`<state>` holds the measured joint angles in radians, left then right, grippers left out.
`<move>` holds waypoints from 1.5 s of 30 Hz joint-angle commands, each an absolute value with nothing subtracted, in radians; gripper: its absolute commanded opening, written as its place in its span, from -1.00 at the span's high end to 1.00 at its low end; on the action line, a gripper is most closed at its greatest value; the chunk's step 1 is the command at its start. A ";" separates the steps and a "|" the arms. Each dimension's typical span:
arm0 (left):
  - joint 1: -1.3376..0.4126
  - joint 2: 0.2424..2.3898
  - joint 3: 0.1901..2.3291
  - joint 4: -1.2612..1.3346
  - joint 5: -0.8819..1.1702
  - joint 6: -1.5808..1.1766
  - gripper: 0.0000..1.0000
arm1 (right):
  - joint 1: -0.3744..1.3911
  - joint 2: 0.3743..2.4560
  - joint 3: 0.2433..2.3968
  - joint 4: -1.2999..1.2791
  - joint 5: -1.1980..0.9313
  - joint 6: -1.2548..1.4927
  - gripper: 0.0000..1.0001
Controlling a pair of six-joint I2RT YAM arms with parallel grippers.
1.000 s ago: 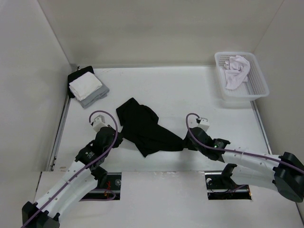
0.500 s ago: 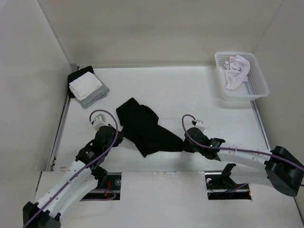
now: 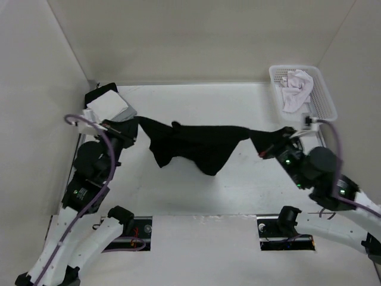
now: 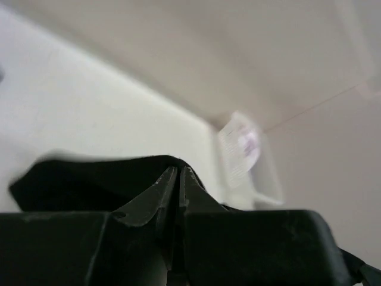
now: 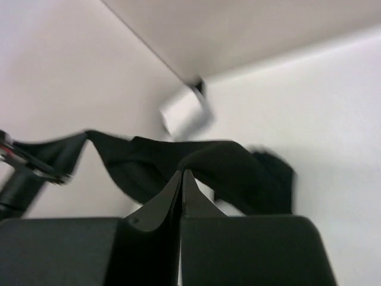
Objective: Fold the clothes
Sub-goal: Flatten the tank top out
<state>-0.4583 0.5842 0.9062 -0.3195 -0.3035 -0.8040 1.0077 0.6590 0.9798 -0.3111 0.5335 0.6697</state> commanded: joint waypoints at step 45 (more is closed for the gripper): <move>-0.148 1.129 1.388 0.070 -0.041 -0.828 0.98 | 0.492 1.197 1.609 -0.154 0.107 0.506 1.00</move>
